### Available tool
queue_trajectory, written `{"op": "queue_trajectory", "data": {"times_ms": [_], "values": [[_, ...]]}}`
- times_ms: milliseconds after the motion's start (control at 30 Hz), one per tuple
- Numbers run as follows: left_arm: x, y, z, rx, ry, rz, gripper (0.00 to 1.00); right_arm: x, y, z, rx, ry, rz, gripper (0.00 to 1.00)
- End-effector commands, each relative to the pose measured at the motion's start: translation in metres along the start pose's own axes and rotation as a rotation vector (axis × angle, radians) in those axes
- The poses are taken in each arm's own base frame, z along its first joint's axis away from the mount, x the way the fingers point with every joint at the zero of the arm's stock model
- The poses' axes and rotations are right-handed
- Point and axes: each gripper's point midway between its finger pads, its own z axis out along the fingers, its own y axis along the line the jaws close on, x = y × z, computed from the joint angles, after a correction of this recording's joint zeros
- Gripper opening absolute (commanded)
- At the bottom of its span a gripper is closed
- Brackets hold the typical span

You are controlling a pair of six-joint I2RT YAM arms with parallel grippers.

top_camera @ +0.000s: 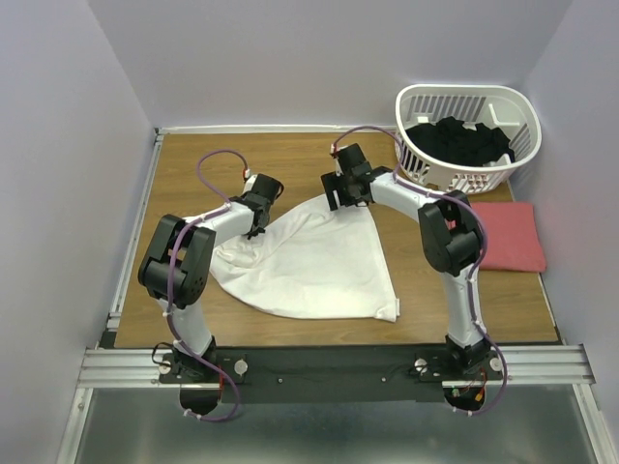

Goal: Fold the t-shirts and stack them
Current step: Flatten the tshirt out

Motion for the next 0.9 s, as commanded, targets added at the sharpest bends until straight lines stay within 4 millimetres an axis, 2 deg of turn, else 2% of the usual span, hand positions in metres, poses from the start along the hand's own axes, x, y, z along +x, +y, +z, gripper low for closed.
{"op": "queue_trajectory", "data": {"times_ms": [0,133,200,300,333,433,467,500,600,633,667,700,733,800,833,867], "values": [[-0.004,0.007,-0.003,-0.036,-0.031,-0.009,0.03,-0.006,-0.013,0.014,0.077,-0.011,-0.035,0.85],[-0.014,0.012,-0.012,-0.043,-0.067,-0.039,0.00,0.011,-0.014,0.023,0.080,0.030,-0.043,0.80],[-0.020,0.019,-0.015,-0.058,-0.082,-0.057,0.00,0.021,-0.015,0.027,0.080,0.052,-0.047,0.70],[-0.039,0.031,-0.021,-0.066,-0.118,-0.101,0.00,0.035,-0.018,0.031,0.081,0.083,-0.064,0.45],[-0.043,0.034,-0.022,-0.069,-0.123,-0.108,0.00,0.037,-0.019,0.031,0.084,0.089,-0.066,0.29],[-0.064,0.046,-0.024,-0.078,-0.148,-0.144,0.00,0.039,-0.023,0.032,0.089,0.094,-0.072,0.05],[-0.068,0.049,-0.024,-0.082,-0.152,-0.154,0.00,0.038,-0.024,0.032,0.093,0.092,-0.070,0.01],[-0.082,0.050,-0.028,-0.071,-0.176,-0.175,0.00,0.035,-0.025,0.031,0.098,0.086,-0.072,0.01],[-0.108,0.061,-0.031,-0.055,-0.208,-0.223,0.00,0.008,-0.028,0.021,0.100,0.026,-0.074,0.01],[-0.128,0.066,-0.035,-0.051,-0.240,-0.248,0.00,-0.004,-0.033,0.015,0.107,0.001,-0.069,0.01],[-0.155,0.069,-0.042,-0.043,-0.285,-0.273,0.00,-0.026,-0.036,0.008,0.114,-0.049,-0.070,0.01],[-0.172,0.074,-0.051,-0.036,-0.317,-0.293,0.00,-0.041,-0.040,0.002,0.123,-0.082,-0.066,0.01],[-0.181,0.075,-0.048,-0.034,-0.314,-0.295,0.00,-0.056,-0.052,-0.004,0.151,-0.114,-0.054,0.01],[-0.214,0.086,-0.056,-0.011,-0.358,-0.337,0.00,-0.091,-0.067,-0.021,0.183,-0.195,-0.031,0.01],[-0.249,0.094,-0.072,0.002,-0.417,-0.372,0.00,-0.127,-0.082,-0.040,0.209,-0.280,-0.001,0.01],[-0.266,0.101,-0.080,0.009,-0.449,-0.393,0.00,-0.146,-0.090,-0.053,0.219,-0.327,0.014,0.01]]}}
